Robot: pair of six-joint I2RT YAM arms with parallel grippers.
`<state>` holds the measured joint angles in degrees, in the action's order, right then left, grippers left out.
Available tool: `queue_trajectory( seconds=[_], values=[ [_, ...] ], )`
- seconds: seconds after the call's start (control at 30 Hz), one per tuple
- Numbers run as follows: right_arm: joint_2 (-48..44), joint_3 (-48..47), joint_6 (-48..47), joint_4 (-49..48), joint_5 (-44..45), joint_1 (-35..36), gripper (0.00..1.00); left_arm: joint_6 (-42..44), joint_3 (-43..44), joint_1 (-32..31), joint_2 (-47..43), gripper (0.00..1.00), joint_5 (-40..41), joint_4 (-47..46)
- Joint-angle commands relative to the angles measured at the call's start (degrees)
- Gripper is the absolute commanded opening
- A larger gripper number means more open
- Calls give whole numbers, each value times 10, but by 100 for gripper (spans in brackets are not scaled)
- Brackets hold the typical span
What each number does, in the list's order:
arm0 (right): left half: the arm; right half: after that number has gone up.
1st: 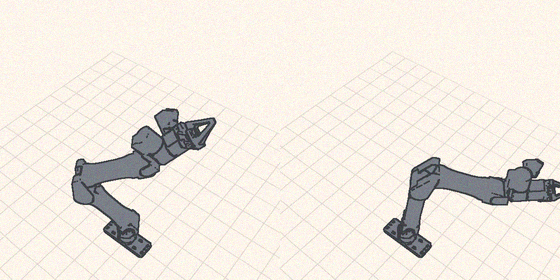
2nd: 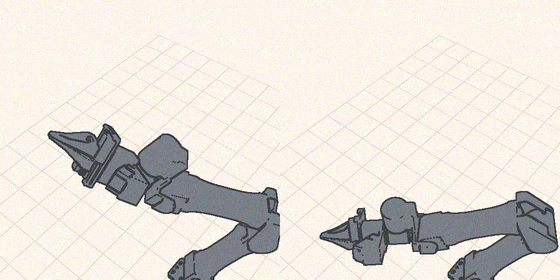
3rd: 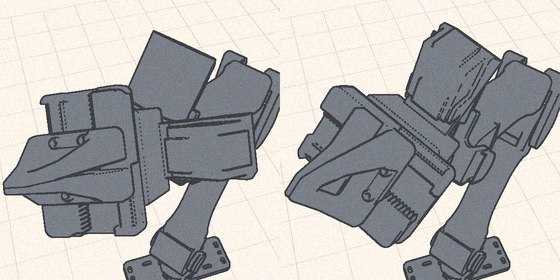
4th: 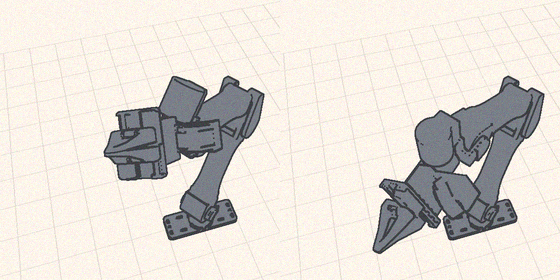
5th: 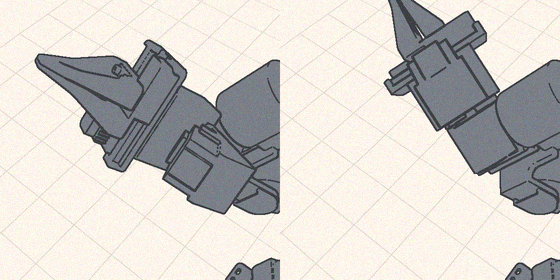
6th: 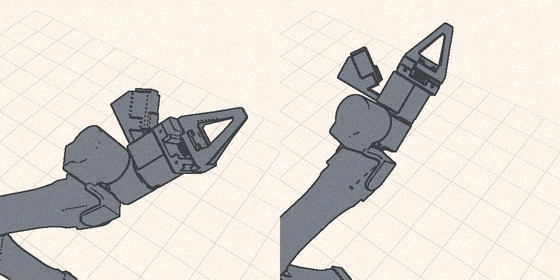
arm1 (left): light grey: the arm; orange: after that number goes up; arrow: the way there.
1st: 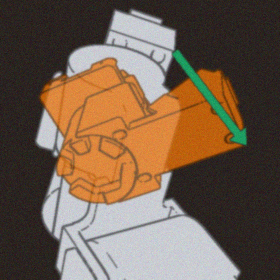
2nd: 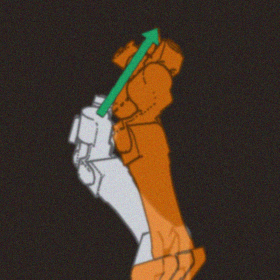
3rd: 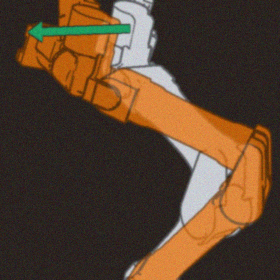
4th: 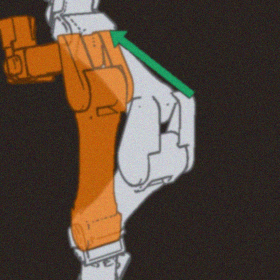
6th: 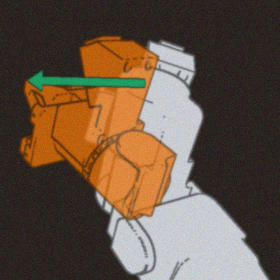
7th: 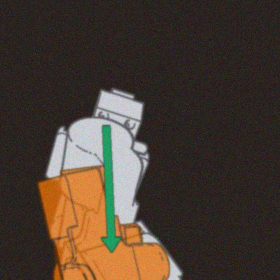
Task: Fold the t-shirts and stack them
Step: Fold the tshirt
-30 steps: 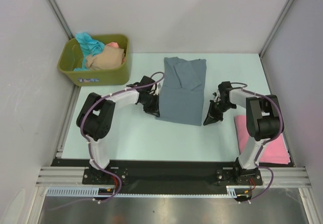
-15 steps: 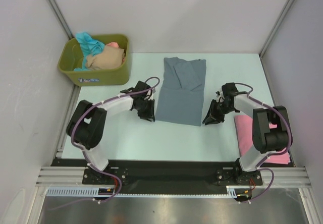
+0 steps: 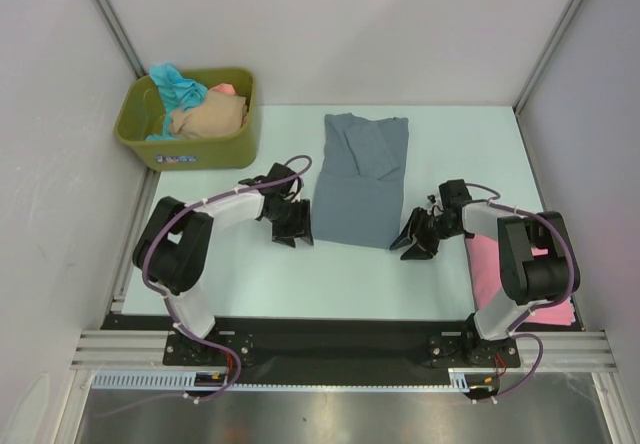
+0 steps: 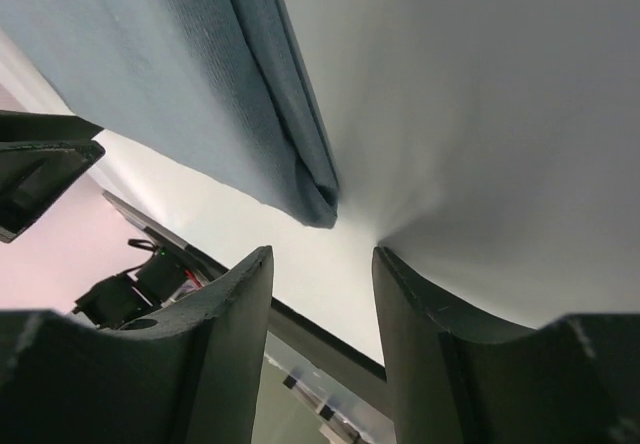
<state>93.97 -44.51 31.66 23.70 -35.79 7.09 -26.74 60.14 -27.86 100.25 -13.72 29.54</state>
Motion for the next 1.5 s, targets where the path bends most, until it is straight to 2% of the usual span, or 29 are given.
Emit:
queue_trajectory(
  seconds=[0.0, 0.43, 0.93, 1.23, 1.27, 1.37, 1.47],
  values=[
    [1, 17, 43, -56, -14, -1, 51, -38, 19, 5, 17, 59, -3, 2],
    [29, 20, 69, -90, 18, -13, 46, -113, -8, 39, 57, 59, -50, -56],
    [33, 17, 67, -89, 48, -14, 46, -133, -7, 47, 102, 47, -66, -69],
    [46, 21, 81, -115, 49, -12, 41, -118, 4, 62, 123, 30, -57, -73],
    [47, 20, 82, -117, 49, -12, 41, -111, 8, 63, 130, 25, -57, -69],
    [51, 19, 83, -122, 48, -9, 34, -105, 16, 64, 131, 13, -60, -71],
    [50, 17, 82, -123, 51, -4, 20, -95, 18, 63, 129, 0, -54, -65]
  ],
)
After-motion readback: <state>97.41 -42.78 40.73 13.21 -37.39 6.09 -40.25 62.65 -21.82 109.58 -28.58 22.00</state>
